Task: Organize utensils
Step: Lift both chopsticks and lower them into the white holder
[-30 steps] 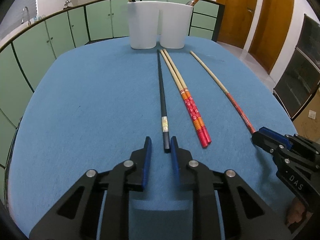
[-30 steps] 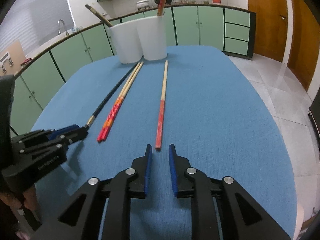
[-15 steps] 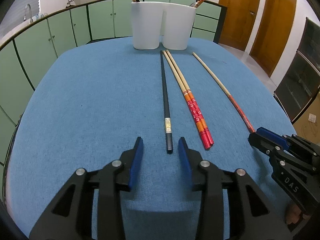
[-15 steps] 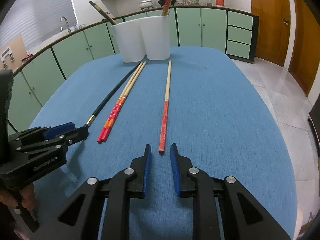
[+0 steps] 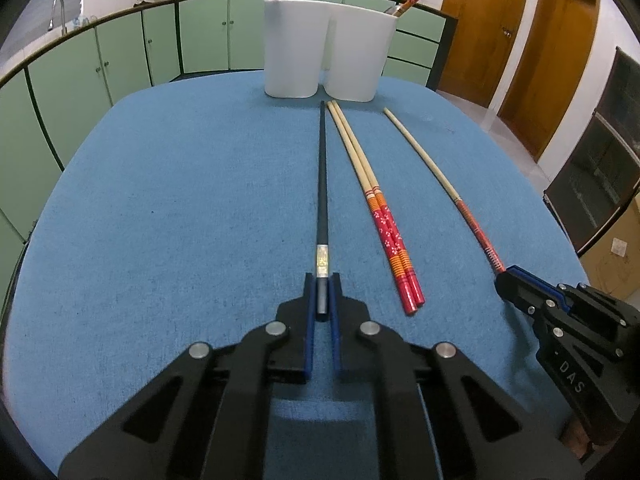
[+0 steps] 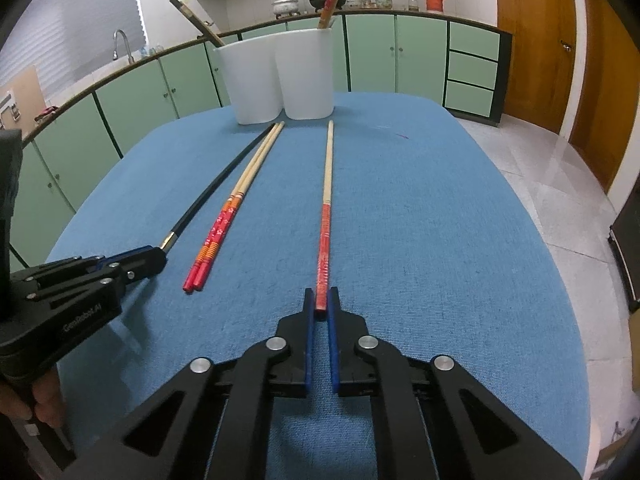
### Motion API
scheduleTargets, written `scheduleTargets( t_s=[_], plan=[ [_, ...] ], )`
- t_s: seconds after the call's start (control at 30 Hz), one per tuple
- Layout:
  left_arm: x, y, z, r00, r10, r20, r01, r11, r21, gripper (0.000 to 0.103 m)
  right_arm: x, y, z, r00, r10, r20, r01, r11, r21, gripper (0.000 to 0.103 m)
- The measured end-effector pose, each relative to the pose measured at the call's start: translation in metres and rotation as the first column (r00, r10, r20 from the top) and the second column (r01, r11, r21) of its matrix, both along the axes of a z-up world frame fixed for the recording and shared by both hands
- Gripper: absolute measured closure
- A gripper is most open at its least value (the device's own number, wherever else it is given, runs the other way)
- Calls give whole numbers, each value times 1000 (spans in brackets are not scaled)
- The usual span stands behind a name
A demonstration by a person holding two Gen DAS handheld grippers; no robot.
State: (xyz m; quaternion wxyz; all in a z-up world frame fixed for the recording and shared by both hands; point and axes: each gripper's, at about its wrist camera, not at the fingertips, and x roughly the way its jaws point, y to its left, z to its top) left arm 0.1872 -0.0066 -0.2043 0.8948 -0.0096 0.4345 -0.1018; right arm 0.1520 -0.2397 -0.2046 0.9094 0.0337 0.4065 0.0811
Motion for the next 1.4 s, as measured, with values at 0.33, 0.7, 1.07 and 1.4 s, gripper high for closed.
scheduleTargets(
  t_s=[0.33,0.7,1.07,1.4],
  plan=[
    [-19,16,55,990,-4,140,9,999,-35,98,-9,-7,35,995,17,103,-16,1000,-10,97],
    [-23,21,120,952,12,307,11,997,-72,98,-6,-25,99,977,1,211,-9,999,36,97],
    [-10,15,158,921,11,389,28,995,-93,98,16,-45,157,961,-19,274,-2,997,76,97],
    [3,9,183,901,10,434,38,994,-101,98,40,-36,198,945,57,323,-75,996,44,97]
  ],
)
